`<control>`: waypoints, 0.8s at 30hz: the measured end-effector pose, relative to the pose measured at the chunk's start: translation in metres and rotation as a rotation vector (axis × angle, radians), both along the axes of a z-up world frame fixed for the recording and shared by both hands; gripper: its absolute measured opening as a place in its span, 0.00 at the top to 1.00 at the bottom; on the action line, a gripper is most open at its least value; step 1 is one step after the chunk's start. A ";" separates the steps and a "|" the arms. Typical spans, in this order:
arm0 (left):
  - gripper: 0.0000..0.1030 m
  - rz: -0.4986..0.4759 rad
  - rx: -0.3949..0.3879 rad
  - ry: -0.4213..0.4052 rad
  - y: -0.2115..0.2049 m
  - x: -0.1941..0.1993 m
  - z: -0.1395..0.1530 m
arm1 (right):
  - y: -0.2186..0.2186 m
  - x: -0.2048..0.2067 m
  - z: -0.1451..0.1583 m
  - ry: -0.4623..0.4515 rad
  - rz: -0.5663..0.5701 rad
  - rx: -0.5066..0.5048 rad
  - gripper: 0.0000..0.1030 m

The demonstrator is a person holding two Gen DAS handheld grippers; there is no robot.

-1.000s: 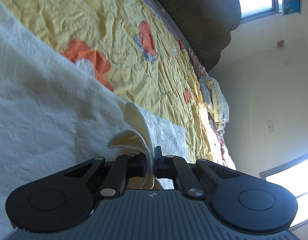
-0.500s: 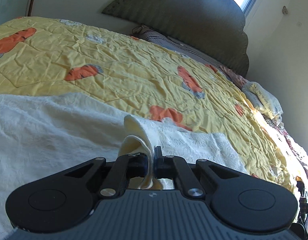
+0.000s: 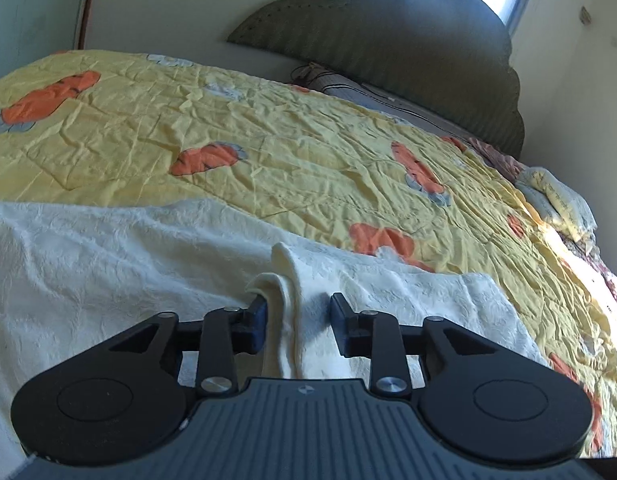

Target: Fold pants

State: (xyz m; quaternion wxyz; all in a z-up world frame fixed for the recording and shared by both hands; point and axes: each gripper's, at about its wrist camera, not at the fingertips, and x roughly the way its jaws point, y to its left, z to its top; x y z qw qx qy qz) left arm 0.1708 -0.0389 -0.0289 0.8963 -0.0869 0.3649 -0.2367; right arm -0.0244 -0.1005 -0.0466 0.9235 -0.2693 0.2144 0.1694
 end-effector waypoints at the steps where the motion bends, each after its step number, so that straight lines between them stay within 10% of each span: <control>1: 0.61 0.016 -0.014 -0.003 0.004 0.001 0.001 | 0.000 -0.001 0.000 0.002 0.001 -0.002 0.88; 10: 0.65 0.157 0.165 -0.122 0.010 -0.008 0.018 | -0.009 0.013 0.007 0.052 -0.010 0.051 0.86; 18: 0.59 0.201 0.185 -0.133 0.028 -0.025 0.029 | -0.049 0.026 0.021 0.122 -0.022 0.310 0.72; 24: 0.58 0.120 0.156 -0.020 0.028 -0.017 0.016 | -0.009 0.046 -0.009 0.053 -0.044 0.150 0.73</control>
